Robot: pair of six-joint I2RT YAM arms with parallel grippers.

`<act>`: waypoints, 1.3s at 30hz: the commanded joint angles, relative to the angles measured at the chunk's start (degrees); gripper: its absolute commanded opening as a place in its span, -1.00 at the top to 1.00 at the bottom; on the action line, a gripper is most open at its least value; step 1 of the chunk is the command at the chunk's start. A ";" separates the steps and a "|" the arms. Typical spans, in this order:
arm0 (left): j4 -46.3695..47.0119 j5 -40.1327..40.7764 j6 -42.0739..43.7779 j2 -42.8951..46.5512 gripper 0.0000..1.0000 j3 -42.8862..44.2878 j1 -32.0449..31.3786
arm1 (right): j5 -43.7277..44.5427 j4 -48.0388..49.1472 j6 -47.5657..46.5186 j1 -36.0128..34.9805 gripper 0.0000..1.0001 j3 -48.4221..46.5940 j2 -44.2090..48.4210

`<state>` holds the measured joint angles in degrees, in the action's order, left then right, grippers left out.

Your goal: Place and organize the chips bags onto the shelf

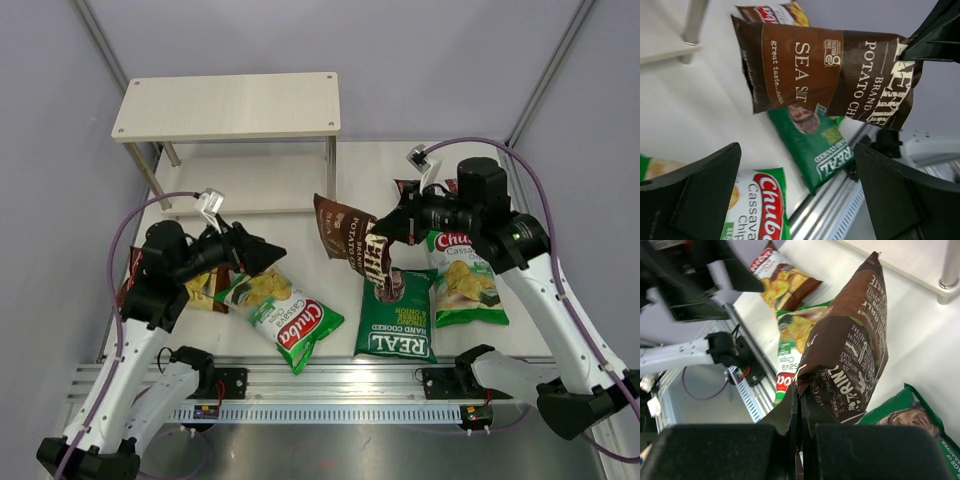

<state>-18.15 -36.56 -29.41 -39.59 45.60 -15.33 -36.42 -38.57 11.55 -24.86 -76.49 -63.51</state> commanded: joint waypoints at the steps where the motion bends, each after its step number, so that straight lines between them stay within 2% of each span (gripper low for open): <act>1: 17.25 -14.23 -9.94 -2.50 -0.98 -3.15 -0.22 | -7.60 -4.49 -3.90 -0.54 1.00 -5.95 3.82; 4: 26.38 -16.08 -13.47 -3.12 -0.98 -5.69 -0.57 | -13.31 -4.94 -4.78 -0.54 1.00 -8.06 5.49; 8: 37.97 -20.66 -19.01 -4.26 -0.98 -9.39 -2.76 | -21.03 0.05 -2.68 -0.54 1.00 -8.68 7.60; 12: 40.46 -21.71 -17.26 -4.35 -0.98 -10.88 -6.02 | -26.67 8.40 3.37 -0.54 1.00 -8.50 9.36; 15: 46.01 -22.77 -17.61 -3.56 -0.98 -12.21 -8.92 | -30.36 15.61 9.44 -0.54 1.00 -8.33 9.72; 17: 45.23 -21.72 -15.69 -2.16 -0.98 -12.03 -10.59 | -32.21 19.91 13.57 -0.54 1.00 -8.41 9.63; 20: 41.72 -19.17 -12.00 -0.32 -0.98 -11.15 -11.21 | -33.71 24.39 17.79 -0.54 1.00 -8.59 9.80; 23: 42.49 -18.29 -11.46 0.48 -0.98 -10.80 -11.30 | -35.37 30.10 22.89 -0.54 1.00 -8.24 10.16; 27: 50.31 -19.61 -16.63 -0.74 -0.98 -10.54 -12.79 | -36.87 37.94 29.57 -0.54 1.00 -6.49 10.86; 33: 56.20 -18.91 -16.38 -1.80 -0.98 -8.08 -20.08 | -37.84 46.99 35.64 -0.54 1.00 -4.28 11.56; 39: 63.15 -11.02 -18.75 -0.84 -0.98 -9.66 -21.58 | -37.93 59.29 45.03 -0.71 1.00 -1.83 12.35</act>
<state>37.04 -53.71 -46.70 -41.12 34.81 -36.38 -74.19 8.54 49.67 -25.10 -78.91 -52.03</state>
